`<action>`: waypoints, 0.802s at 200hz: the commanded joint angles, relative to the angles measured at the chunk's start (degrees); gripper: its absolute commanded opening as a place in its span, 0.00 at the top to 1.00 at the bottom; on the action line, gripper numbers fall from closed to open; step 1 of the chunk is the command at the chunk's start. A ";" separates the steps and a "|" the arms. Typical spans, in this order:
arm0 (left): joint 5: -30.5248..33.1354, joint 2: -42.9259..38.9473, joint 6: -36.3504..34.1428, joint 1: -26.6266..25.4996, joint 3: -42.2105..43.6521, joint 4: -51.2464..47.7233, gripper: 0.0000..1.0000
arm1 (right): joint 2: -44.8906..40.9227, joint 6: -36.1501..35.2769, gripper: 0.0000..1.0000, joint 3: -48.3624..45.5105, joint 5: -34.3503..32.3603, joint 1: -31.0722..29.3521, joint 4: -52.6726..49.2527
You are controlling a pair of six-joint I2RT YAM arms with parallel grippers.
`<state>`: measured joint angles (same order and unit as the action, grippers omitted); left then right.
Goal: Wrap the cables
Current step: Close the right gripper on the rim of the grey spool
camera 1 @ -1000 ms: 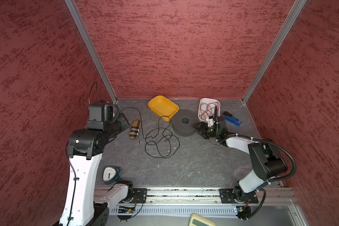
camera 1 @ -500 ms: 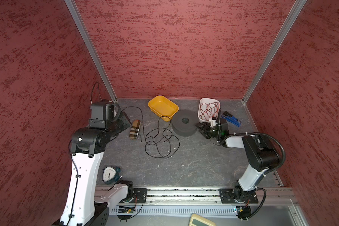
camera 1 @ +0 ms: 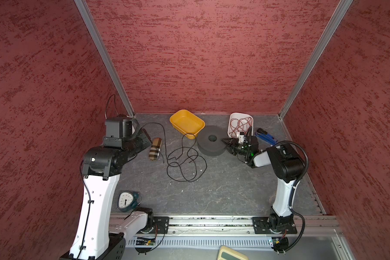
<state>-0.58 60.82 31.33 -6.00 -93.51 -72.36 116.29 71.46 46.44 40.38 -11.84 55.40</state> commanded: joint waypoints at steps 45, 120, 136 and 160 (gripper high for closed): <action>-0.74 -0.96 1.01 0.46 1.39 1.40 1.00 | 3.83 2.29 0.61 2.05 1.46 0.06 9.13; -1.49 -0.42 1.19 0.45 1.73 1.69 1.00 | 7.81 2.94 0.65 2.90 0.91 -1.11 13.33; -1.62 -0.57 1.19 0.44 1.84 1.58 1.00 | 7.92 2.64 0.70 2.96 0.59 -1.41 13.18; -1.79 -0.61 1.19 0.42 2.19 1.48 1.00 | 7.60 2.42 0.85 3.20 0.27 -1.52 12.60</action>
<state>-1.52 60.58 32.56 -6.00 -91.92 -71.94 123.39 73.32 48.38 40.91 -12.86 65.78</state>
